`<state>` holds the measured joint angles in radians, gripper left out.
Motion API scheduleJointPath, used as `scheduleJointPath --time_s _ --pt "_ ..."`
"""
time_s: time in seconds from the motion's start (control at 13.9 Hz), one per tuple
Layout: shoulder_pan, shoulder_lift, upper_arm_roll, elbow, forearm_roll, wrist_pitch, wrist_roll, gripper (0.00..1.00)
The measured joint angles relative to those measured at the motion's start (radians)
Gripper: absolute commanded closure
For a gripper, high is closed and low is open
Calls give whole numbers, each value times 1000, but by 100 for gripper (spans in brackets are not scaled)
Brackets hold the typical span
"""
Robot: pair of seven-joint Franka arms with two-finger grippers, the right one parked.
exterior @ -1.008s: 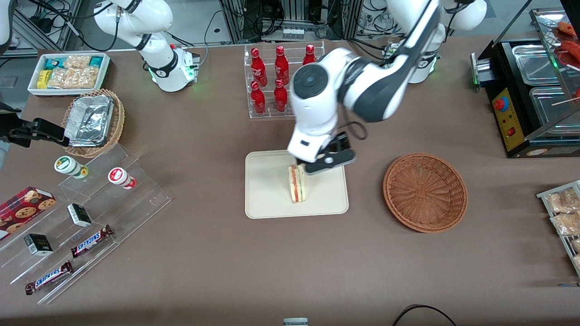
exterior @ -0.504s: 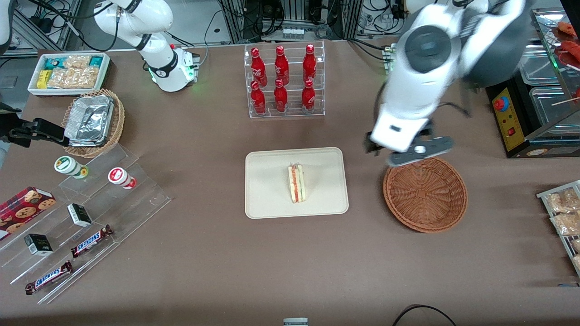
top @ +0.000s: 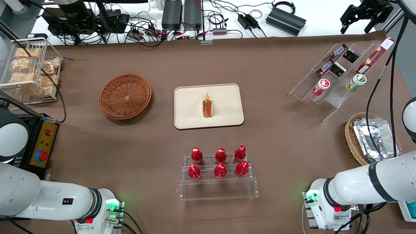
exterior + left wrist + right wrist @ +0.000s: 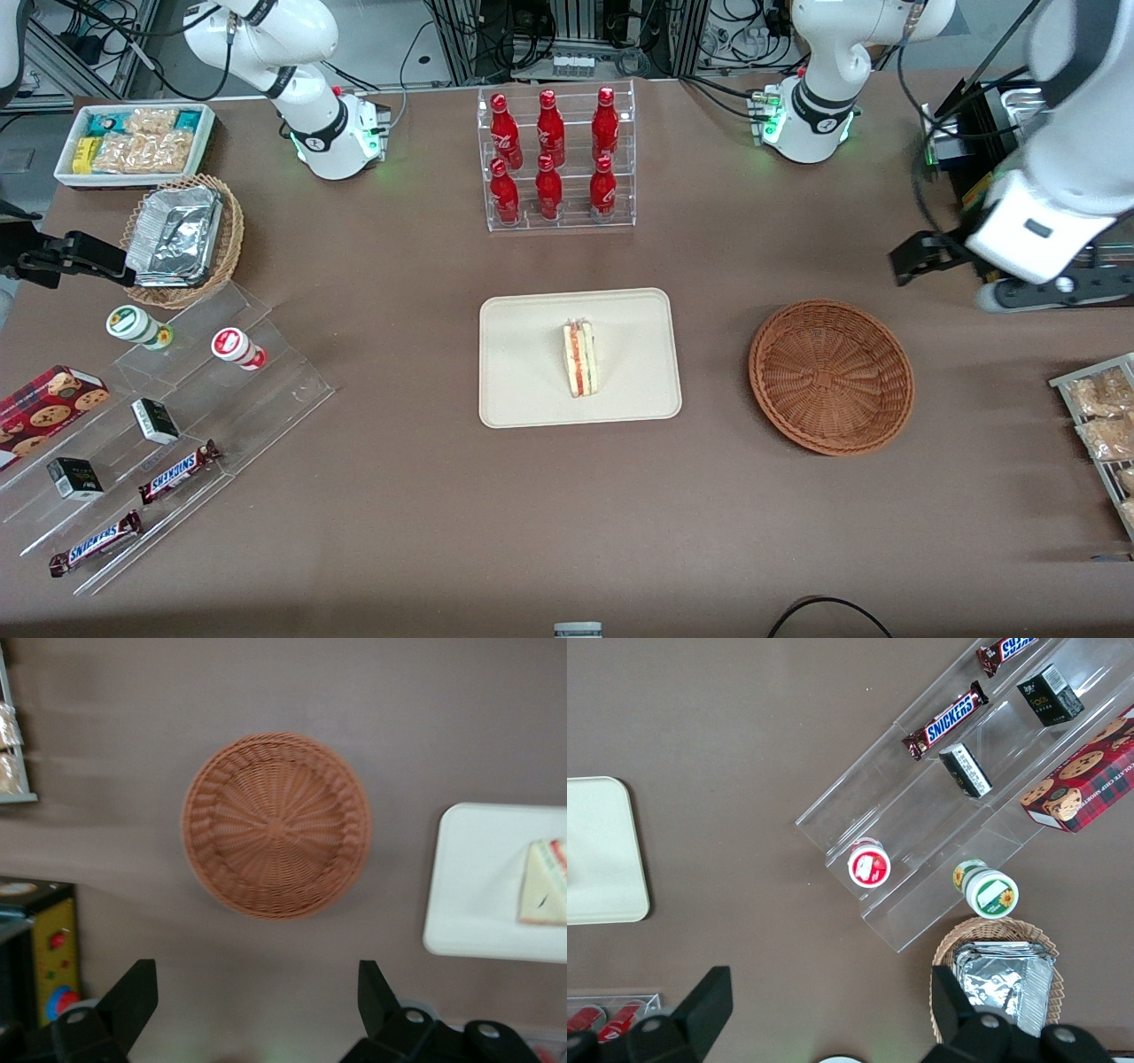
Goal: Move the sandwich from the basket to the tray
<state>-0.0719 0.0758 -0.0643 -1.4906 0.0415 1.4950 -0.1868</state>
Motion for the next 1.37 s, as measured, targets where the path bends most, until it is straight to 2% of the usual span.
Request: scheduleJointPath --time_s 0.29,0.86,1.15,1.37 --pt "90 -34 -2 -32 -3 -11 145 0" --pt "36 -27 -16 7 -5 19 142 0" --pt "36 -26 -8 9 -5 24 69 0" --pt "36 -30 15 15 -39 8 68 0"
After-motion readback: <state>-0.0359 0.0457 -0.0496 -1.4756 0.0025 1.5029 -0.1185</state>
